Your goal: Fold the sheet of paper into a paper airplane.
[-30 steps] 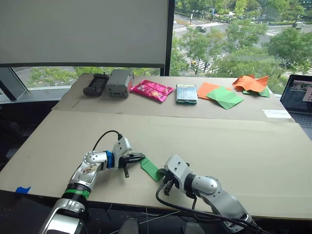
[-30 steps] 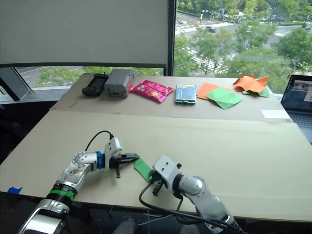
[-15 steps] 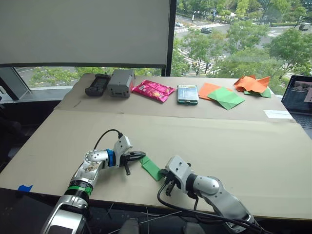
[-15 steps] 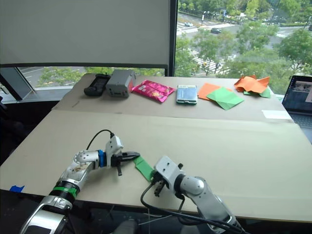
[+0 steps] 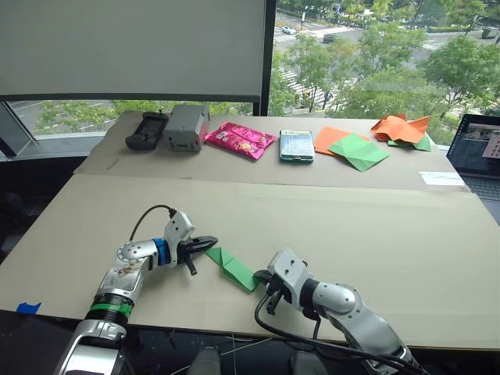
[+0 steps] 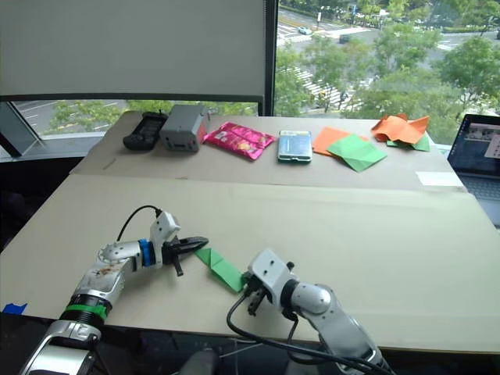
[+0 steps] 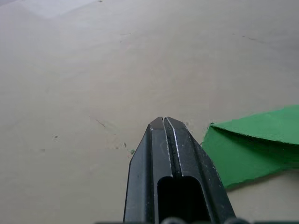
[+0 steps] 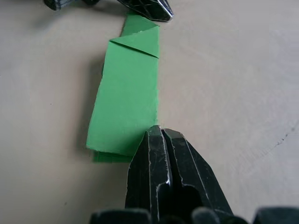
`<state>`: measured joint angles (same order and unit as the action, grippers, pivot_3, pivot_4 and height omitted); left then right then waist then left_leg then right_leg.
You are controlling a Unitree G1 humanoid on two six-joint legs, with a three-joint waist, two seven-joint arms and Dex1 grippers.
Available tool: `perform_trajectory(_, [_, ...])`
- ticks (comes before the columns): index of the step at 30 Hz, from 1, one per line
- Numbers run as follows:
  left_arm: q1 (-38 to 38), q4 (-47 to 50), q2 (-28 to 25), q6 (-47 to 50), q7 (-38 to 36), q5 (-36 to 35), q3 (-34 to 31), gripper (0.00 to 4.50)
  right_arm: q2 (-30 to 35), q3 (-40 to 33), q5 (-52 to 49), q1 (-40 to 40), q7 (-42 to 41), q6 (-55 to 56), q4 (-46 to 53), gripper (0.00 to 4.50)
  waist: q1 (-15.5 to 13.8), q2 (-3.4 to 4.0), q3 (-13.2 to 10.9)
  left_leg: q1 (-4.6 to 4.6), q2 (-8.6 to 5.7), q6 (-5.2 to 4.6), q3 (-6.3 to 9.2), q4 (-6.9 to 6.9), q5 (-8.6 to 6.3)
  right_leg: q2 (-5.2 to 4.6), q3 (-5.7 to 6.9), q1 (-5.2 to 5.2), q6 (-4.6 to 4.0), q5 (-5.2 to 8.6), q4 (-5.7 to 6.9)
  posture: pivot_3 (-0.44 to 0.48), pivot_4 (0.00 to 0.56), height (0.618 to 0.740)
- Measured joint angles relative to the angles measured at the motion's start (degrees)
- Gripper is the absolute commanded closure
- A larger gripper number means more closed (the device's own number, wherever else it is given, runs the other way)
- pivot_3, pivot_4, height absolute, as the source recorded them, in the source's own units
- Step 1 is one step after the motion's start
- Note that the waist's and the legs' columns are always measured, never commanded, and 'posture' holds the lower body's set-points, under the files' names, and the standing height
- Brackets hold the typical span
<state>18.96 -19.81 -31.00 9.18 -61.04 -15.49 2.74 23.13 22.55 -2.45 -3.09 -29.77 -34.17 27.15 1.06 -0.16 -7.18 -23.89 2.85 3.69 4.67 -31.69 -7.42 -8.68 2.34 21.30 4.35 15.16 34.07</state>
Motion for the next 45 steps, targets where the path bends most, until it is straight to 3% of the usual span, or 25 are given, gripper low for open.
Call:
perform_trajectory(11, [-13.0, 25.3, -12.8, 16.9, -3.9, -10.8, -7.5, 4.5, 4.8, -7.9, -5.5, 3.4, -3.0, 0.8, 15.9, 0.45, -1.2, -0.05, -0.3, -0.47, 0.0, 0.01, -0.01, 0.42, -0.01, -0.03, 0.02, 0.68, -0.03, 0.02, -0.27, 0.0, 0.15, 0.713])
perform_trajectory(13, [-14.0, 27.0, -14.0, 18.0, -4.2, -12.0, -8.7, 4.5, 5.3, -8.8, -5.7, 4.6, -2.9, 0.8, 16.3, 0.04, -1.2, -0.05, -0.4, -0.51, 0.0, 0.01, -0.01, 0.41, -0.01, -0.04, 0.02, 0.86, -0.03, 0.02, -0.31, 0.0, 0.15, 0.713])
perform_trajectory(16, [-16.8, 29.3, -16.1, 19.1, -5.1, -13.2, -9.9, 4.5, 6.1, -10.3, -5.9, 6.4, -2.9, 0.8, 16.4, 0.04, -0.8, 0.08, -0.6, -0.5, 0.0, 0.01, -0.01, 0.41, -0.01, -0.07, 0.04, 0.97, -0.03, 0.02, -0.55, 0.0, 0.15, 0.713])
perform_trajectory(17, [-17.7, 29.8, -16.7, 19.6, -5.4, -13.6, -10.2, 4.24, 6.4, -10.5, -6.0, 6.7, -3.0, 0.9, 16.4, 0.01, -0.7, 0.13, -0.7, -0.5, 0.0, 0.01, -0.01, 0.41, -0.01, -0.07, 0.04, 0.98, -0.03, 0.02, -0.64, 0.0, 0.15, 0.713])
perform_trajectory(30, [-18.8, 33.9, -17.7, 23.6, -4.9, -16.9, -10.7, 0.03, 7.7, -10.4, -9.5, 6.6, -7.4, 3.8, 16.9, 0.0, -0.4, 0.1, -1.0, -0.44, 0.0, 0.01, -0.07, 0.38, -0.01, -0.09, 0.04, 0.97, -0.04, 0.0, -0.94, 0.0, 0.15, 0.713])
perform_trajectory(39, [-17.7, 33.4, -17.6, 23.5, -4.8, -16.3, -9.9, 0.03, 7.3, -6.4, -17.8, 3.3, -13.0, 1.1, 17.0, 0.0, -0.5, 0.08, -1.0, -0.41, 0.01, 0.0, -0.1, 0.37, 0.0, -0.09, 0.04, 0.92, -0.04, -0.01, -0.9, 0.0, 0.15, 0.713])
perform_trajectory(45, [-16.9, 33.3, -17.4, 23.5, -4.8, -16.2, -8.6, 0.03, 4.7, -2.3, -21.2, -2.1, -15.4, -0.4, 10.6, 0.0, -0.5, -0.02, -0.9, -0.4, 0.01, -0.01, -0.1, 0.34, 0.01, -0.06, 0.03, 0.88, -0.03, -0.11, -0.78, 0.0, 0.15, 0.713])
